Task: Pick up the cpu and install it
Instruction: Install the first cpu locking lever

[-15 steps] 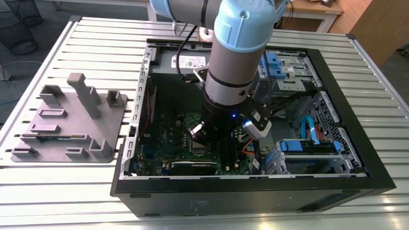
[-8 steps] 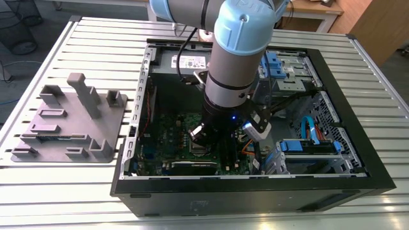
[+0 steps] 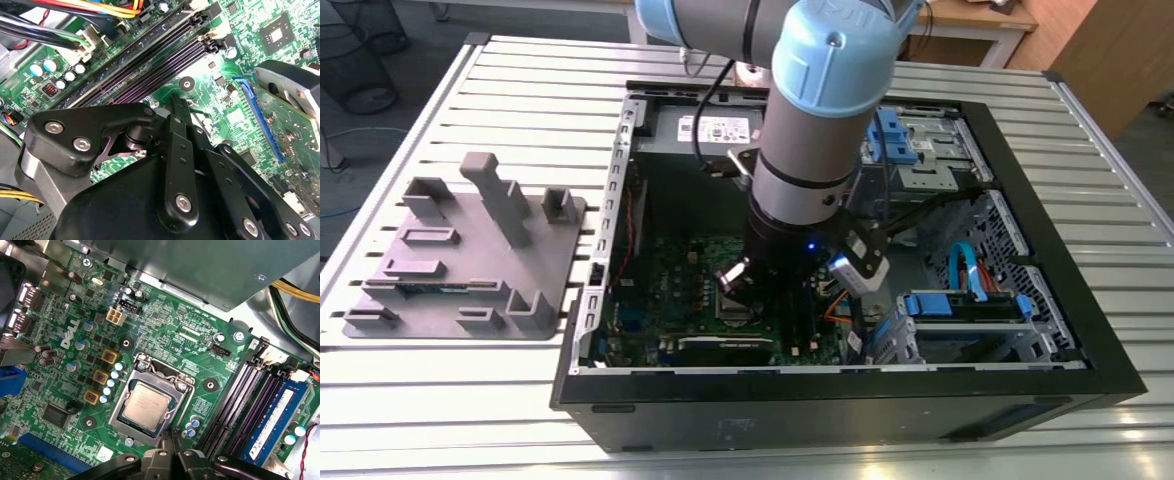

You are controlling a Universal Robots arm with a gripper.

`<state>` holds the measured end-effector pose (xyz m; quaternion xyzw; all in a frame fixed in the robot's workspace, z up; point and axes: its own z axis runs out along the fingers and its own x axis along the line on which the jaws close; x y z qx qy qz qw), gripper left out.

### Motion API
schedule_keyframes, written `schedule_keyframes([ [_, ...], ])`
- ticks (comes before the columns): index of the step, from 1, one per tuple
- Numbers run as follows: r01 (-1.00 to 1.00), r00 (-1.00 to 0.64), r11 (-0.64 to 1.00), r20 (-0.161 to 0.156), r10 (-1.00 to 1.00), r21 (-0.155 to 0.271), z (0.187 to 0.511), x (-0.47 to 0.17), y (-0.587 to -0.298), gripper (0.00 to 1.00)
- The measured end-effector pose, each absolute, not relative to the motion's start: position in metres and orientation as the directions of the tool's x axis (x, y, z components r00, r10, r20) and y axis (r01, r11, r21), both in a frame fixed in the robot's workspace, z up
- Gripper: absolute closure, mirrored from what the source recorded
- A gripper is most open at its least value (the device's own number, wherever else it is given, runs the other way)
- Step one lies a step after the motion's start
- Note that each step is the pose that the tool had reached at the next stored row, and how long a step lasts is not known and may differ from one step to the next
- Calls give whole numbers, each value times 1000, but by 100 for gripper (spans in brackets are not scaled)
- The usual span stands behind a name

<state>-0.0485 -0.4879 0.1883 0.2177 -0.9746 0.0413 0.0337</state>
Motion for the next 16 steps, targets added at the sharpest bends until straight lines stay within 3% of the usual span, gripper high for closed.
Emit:
schedule_keyframes([
  [16,-415,-908,908,79,-410,-57,192,-47,-488,89],
])
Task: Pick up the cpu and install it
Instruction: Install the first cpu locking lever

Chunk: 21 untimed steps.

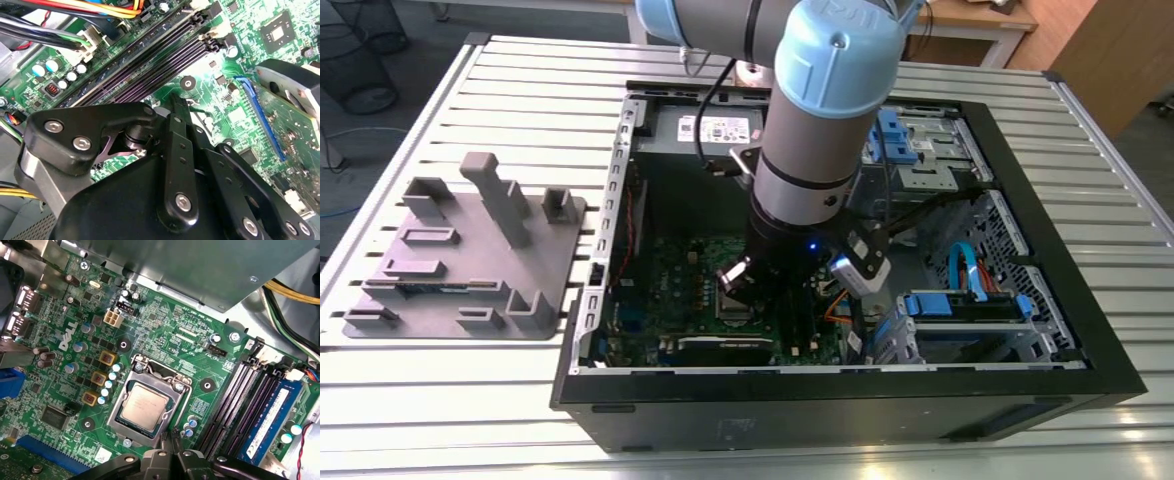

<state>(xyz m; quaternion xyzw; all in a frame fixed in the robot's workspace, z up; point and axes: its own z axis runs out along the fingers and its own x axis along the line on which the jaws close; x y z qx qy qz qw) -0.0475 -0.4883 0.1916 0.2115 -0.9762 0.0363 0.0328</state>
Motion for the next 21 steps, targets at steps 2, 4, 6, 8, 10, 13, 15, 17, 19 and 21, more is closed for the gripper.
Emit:
schedule_keyframes([
  [2,-411,-910,910,80,-406,-58,194,-47,-488,89],
  [4,-407,-912,911,80,-403,-58,195,-47,-488,89],
  [6,-404,-913,913,80,-399,-58,195,-48,-487,89],
  [8,-401,-915,914,80,-396,-58,196,-48,-486,89],
  [10,-396,-917,916,80,-392,-58,197,-48,-485,89],
  [13,-388,-920,920,80,-384,-57,198,-48,-485,89],
  [15,-387,-921,920,80,-382,-57,198,-48,-485,89],
  [17,-384,-922,921,80,-379,-57,199,-49,-485,89],
  [19,-381,-923,923,80,-376,-57,201,-49,-485,89],
  [21,-378,-924,924,79,-374,-56,201,-48,-485,89],
])
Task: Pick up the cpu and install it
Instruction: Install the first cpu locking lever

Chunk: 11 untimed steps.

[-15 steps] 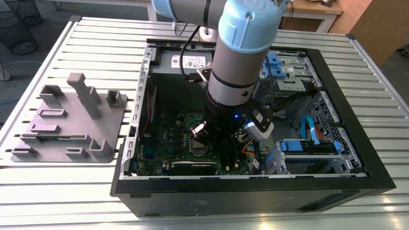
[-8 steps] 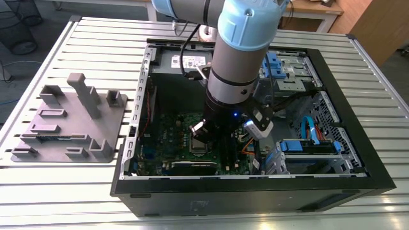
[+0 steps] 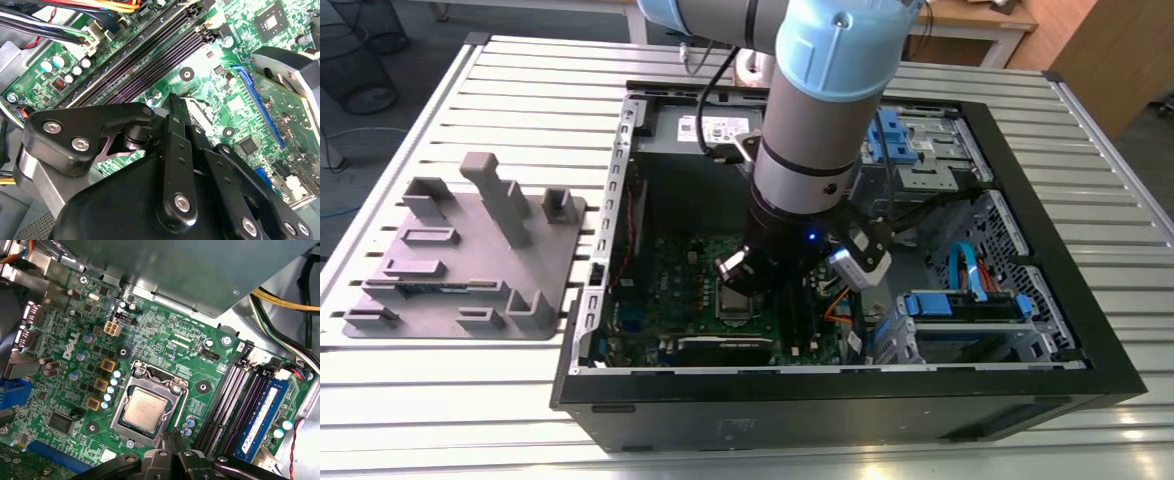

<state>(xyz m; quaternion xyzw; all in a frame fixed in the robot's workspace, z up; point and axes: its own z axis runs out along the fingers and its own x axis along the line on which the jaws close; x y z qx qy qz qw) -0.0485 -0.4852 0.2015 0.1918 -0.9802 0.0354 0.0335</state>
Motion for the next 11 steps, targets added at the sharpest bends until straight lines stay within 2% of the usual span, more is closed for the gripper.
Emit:
schedule_keyframes([
  [11,-349,-936,937,70,-346,-31,201,-48,-488,89],
])
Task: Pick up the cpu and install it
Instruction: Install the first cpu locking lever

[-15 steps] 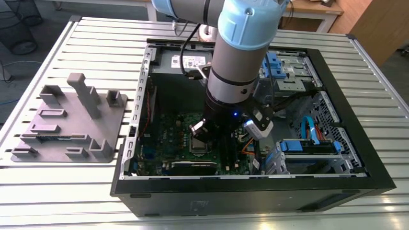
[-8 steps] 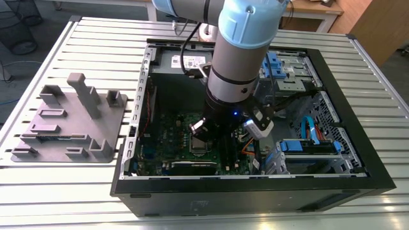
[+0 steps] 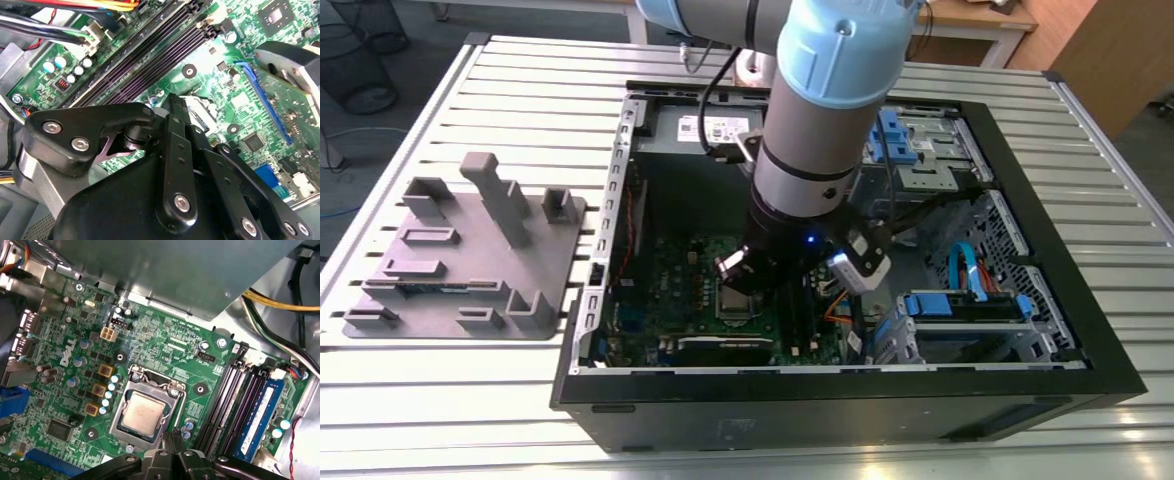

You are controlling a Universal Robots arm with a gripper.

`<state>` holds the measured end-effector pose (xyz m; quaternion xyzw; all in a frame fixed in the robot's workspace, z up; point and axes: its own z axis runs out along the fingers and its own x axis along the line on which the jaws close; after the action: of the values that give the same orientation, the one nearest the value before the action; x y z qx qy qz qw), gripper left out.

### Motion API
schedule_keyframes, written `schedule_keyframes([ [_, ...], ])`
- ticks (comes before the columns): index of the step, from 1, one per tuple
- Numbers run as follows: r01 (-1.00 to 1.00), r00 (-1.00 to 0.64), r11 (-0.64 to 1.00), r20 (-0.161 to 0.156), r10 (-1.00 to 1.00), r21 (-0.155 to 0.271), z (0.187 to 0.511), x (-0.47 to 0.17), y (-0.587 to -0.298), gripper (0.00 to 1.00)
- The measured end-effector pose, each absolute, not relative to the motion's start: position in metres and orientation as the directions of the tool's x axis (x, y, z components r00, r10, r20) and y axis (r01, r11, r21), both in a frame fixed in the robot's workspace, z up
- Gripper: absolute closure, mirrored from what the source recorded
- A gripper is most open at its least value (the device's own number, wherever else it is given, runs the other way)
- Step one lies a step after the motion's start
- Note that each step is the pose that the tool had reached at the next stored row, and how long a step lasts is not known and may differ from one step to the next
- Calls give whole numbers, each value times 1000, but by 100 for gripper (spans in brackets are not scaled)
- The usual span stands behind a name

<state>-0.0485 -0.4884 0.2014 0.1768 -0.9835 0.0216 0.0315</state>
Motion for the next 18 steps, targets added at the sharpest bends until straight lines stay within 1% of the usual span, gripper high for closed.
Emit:
schedule_keyframes([
  [18,-330,-942,944,62,-329,-18,194,-48,-497,89],
])
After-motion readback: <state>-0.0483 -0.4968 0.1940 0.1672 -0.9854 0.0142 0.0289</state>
